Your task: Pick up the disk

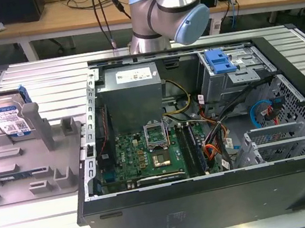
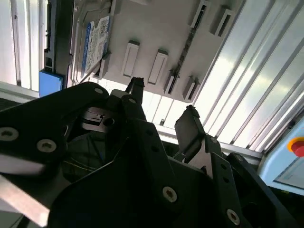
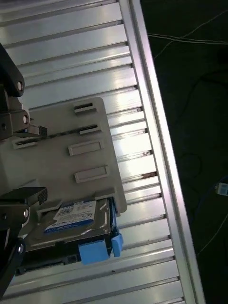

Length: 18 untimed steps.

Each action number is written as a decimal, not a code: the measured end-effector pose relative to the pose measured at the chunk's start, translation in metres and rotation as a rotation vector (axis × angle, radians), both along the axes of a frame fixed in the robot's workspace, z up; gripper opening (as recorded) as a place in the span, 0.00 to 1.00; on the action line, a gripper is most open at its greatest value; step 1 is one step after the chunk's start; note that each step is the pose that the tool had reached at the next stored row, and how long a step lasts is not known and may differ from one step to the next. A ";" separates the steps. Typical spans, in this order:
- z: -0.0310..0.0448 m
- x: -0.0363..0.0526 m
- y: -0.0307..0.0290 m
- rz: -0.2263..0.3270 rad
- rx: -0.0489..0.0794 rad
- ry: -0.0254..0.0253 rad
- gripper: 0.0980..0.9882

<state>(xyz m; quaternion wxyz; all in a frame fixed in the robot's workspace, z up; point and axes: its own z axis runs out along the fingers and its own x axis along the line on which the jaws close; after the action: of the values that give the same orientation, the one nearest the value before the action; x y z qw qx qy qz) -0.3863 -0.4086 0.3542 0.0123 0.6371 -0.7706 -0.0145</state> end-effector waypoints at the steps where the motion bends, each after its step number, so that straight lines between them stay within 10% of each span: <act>1: -0.0002 0.0000 0.0000 0.026 0.000 0.0000 0.50; 8: -0.0015 0.0003 0.0000 0.154 -0.001 -0.0010 0.50; 18: -0.0014 0.0016 0.0046 0.154 -0.001 -0.0009 0.50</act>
<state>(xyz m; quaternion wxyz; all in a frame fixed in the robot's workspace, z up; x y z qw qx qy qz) -0.3847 -0.4041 0.3528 0.0135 0.6945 -0.7192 -0.0127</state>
